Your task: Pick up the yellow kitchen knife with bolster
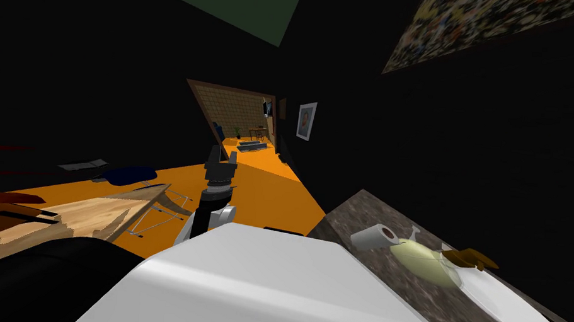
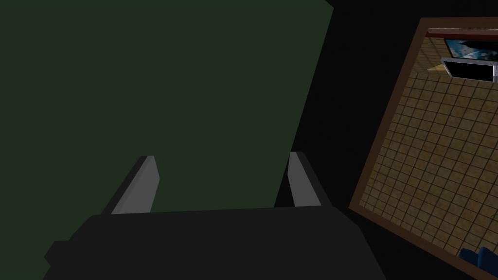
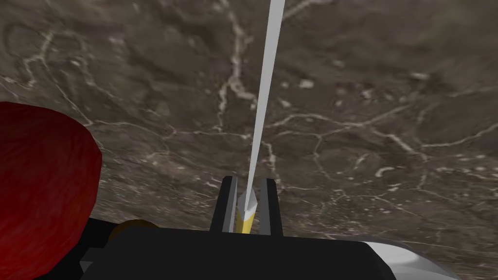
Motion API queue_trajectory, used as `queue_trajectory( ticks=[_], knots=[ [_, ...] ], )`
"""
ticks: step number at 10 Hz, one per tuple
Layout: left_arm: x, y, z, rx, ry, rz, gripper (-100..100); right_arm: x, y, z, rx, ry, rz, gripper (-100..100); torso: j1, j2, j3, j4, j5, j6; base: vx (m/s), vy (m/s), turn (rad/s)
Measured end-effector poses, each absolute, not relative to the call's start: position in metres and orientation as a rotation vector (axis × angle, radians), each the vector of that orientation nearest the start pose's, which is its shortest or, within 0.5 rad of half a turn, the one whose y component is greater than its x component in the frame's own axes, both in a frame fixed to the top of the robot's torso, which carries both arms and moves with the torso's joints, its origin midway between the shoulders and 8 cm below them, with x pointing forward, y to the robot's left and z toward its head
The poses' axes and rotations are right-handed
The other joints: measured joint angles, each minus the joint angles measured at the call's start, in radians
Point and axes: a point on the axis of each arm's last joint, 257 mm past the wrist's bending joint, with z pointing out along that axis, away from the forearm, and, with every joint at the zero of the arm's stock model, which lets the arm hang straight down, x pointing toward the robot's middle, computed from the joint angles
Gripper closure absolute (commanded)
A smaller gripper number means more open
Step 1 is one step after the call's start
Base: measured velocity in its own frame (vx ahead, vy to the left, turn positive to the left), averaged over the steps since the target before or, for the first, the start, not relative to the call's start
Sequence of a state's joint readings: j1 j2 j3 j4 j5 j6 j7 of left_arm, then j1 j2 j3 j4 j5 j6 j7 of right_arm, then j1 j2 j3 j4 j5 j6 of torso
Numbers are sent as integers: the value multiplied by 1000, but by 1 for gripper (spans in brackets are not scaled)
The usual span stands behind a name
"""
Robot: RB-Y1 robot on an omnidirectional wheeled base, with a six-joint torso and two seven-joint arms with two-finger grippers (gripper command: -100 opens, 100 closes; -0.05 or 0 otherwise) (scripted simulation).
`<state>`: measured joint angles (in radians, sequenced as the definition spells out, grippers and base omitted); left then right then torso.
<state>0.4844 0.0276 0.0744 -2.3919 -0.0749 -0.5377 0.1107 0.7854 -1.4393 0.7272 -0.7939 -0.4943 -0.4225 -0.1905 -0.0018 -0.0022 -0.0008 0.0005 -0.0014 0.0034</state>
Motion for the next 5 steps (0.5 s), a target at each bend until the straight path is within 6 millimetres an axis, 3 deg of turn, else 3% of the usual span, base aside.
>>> queue_trajectory(
  ticks=[1, 2, 4, 5],
  knots=[
    [311, 277, 84, -484, 546, -1326, 0, -94, -795, -338, 1269, 2423, -481, 0, 0, 0, 0, 0, 0, 0, 0, 0, 0],
    [311, 277, 84, -484, 546, -1326, 0, -94, -795, -338, 1269, 2423, -481, 100, 0, 0, 0, 0, 0, 0, -13, 36, -39],
    [311, 277, 84, -484, 545, -1327, 0, -93, -800, -326, 1266, 2430, -482, 100, 5, 1, 0, 0, 1, 1, -6, 46, -34],
    [311, 277, 84, -484, 545, -1327, 0, -93, -800, -325, 1268, 2430, -480, 0, 3, 1, 0, 0, 1, 0, -1, 6, -1]
  ],
)
